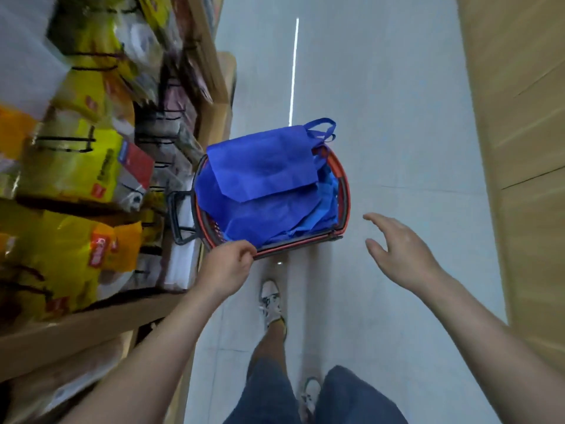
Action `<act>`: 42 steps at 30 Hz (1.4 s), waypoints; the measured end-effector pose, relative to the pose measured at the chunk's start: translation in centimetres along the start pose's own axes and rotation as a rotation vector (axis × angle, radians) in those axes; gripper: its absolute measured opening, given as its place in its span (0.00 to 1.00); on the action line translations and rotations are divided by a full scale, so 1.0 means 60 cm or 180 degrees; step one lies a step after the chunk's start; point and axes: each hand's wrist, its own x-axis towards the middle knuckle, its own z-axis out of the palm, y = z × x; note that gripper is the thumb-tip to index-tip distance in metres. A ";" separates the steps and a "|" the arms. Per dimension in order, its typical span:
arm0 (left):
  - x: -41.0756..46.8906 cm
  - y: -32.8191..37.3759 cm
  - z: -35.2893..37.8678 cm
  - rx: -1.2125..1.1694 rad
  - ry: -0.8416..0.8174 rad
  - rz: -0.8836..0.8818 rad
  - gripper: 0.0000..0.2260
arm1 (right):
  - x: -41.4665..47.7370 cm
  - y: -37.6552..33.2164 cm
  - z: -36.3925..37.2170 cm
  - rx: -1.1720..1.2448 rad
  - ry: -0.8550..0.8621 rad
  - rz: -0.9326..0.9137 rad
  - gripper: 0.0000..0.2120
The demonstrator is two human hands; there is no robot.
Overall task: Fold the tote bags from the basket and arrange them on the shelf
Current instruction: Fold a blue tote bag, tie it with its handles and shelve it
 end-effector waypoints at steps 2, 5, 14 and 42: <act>0.073 -0.003 0.031 -0.0071 -0.0151 -0.0091 0.12 | 0.067 0.012 0.040 0.0048 -0.0114 0.0076 0.24; 0.170 -0.011 0.098 -0.0112 -0.0346 -0.0129 0.12 | 0.158 0.044 0.110 0.0138 -0.0329 0.0202 0.26; 0.399 -0.032 0.340 0.0325 -0.0689 -0.0097 0.15 | 0.374 0.155 0.311 -0.0373 -0.0798 -0.0082 0.28; 0.194 0.059 -0.026 -0.1465 -0.0727 0.0225 0.06 | 0.309 0.035 -0.072 0.1431 -0.0113 0.0314 0.09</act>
